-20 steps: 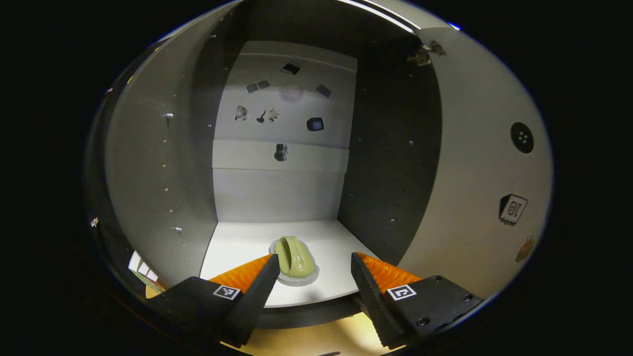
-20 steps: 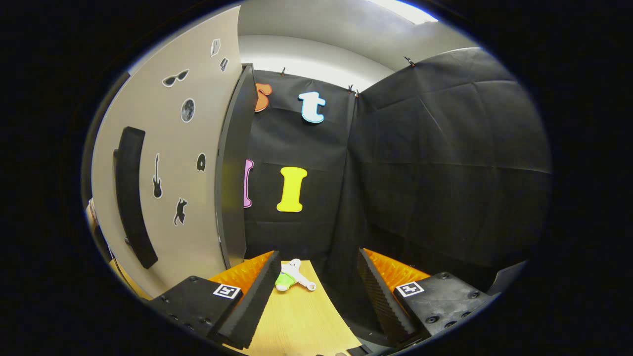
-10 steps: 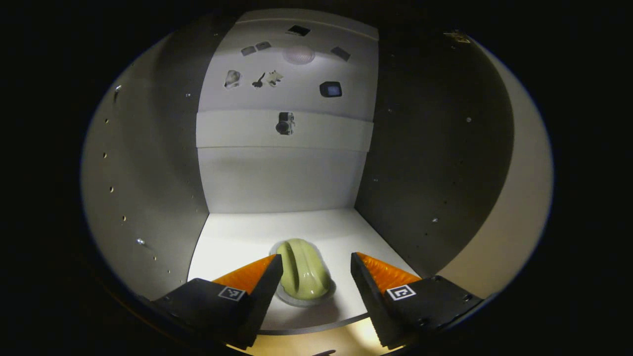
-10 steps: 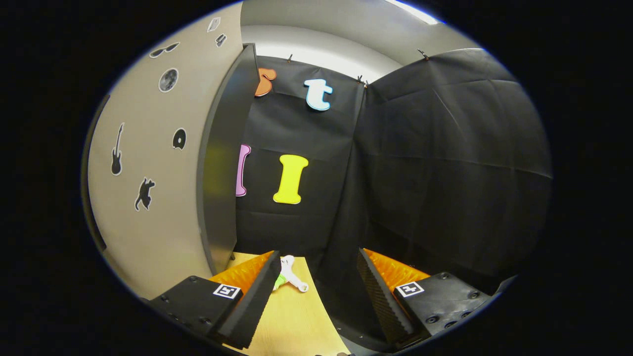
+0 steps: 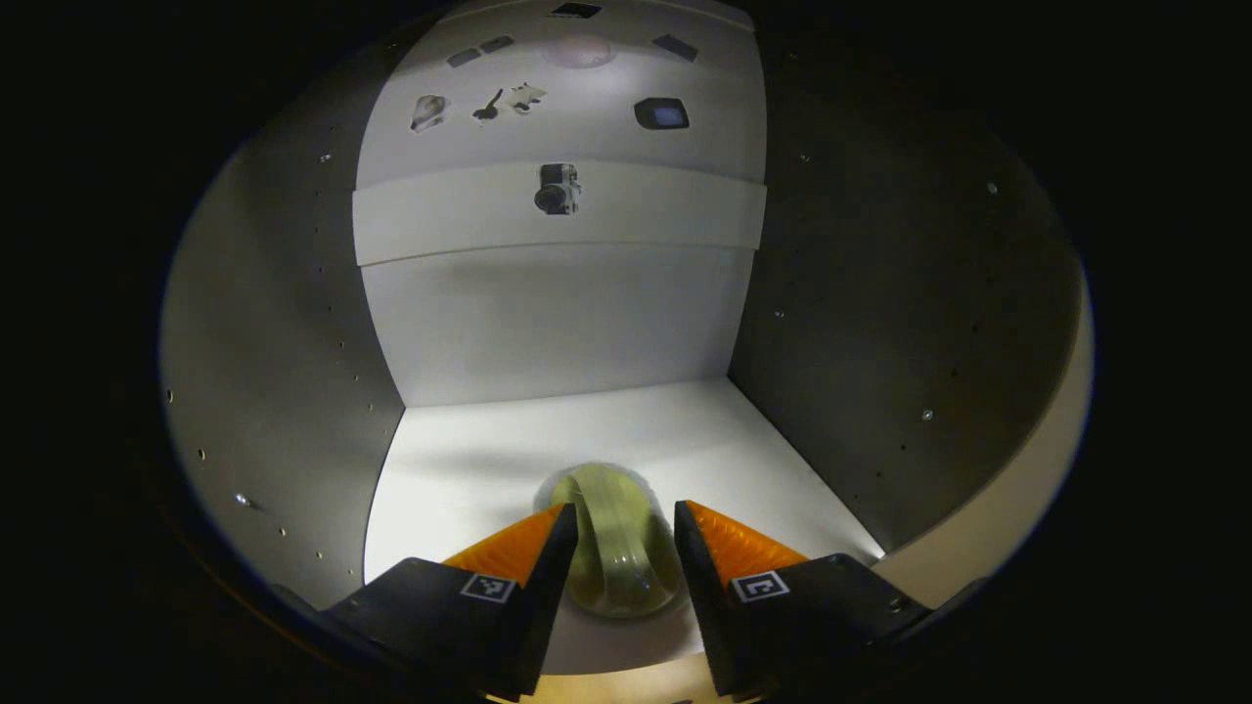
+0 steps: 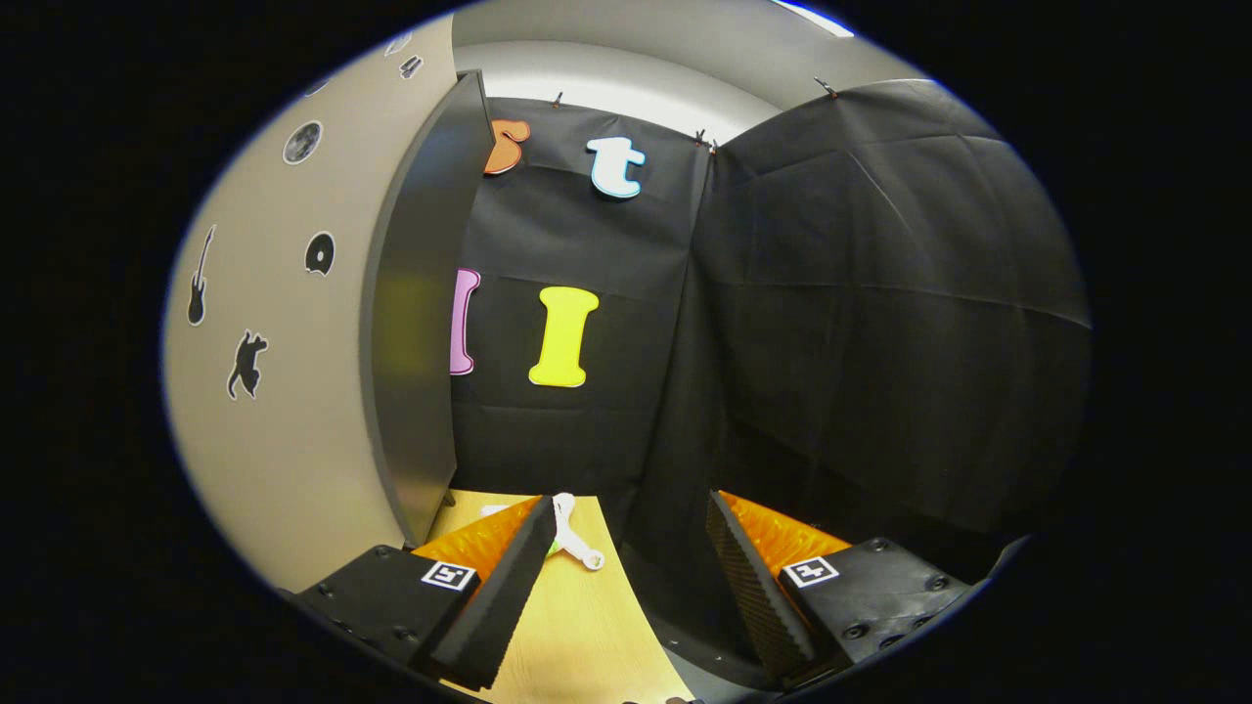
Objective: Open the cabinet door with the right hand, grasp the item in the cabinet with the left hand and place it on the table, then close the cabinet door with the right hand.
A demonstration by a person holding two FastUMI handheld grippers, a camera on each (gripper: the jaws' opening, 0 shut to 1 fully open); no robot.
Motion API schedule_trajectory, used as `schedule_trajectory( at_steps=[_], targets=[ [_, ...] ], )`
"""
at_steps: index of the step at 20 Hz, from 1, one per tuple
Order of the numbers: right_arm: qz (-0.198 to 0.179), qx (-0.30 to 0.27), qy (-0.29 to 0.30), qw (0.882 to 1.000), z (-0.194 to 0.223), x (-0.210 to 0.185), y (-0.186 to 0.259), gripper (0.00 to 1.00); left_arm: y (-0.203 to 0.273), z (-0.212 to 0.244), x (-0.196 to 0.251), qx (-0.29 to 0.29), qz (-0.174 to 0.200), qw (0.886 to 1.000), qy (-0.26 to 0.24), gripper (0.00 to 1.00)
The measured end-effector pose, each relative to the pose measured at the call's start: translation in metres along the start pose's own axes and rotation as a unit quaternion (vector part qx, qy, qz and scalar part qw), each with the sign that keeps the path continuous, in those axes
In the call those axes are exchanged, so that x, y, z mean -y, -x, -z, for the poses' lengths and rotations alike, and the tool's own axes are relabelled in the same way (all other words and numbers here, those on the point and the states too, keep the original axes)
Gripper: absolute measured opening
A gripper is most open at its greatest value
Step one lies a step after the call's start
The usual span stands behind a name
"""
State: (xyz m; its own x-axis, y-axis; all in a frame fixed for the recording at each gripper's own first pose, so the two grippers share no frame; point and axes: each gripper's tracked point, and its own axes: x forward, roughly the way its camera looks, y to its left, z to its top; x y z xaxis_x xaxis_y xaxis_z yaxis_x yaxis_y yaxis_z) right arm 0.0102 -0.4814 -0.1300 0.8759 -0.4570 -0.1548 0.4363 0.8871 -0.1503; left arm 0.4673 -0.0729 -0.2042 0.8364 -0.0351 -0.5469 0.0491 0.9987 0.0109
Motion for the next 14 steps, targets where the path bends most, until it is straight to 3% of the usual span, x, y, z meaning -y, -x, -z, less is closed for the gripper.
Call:
schedule_trajectory(
  at_steps=[4,9,14],
  targets=[
    [0.005,-0.001,0.004,1.0,0.001,0.001,0.0,0.98,-0.007,0.0,-0.007,-0.02,-0.014,1.0,0.001,0.56],
    [0.008,-0.001,0.008,1.0,0.002,0.0,0.0,0.98,-0.012,0.001,-0.012,-0.037,-0.036,0.999,0.009,0.27],
    [0.004,0.0,0.006,1.0,0.0,0.0,0.0,0.98,-0.009,0.002,-0.013,-0.033,-0.041,0.998,0.024,0.22]
  ],
)
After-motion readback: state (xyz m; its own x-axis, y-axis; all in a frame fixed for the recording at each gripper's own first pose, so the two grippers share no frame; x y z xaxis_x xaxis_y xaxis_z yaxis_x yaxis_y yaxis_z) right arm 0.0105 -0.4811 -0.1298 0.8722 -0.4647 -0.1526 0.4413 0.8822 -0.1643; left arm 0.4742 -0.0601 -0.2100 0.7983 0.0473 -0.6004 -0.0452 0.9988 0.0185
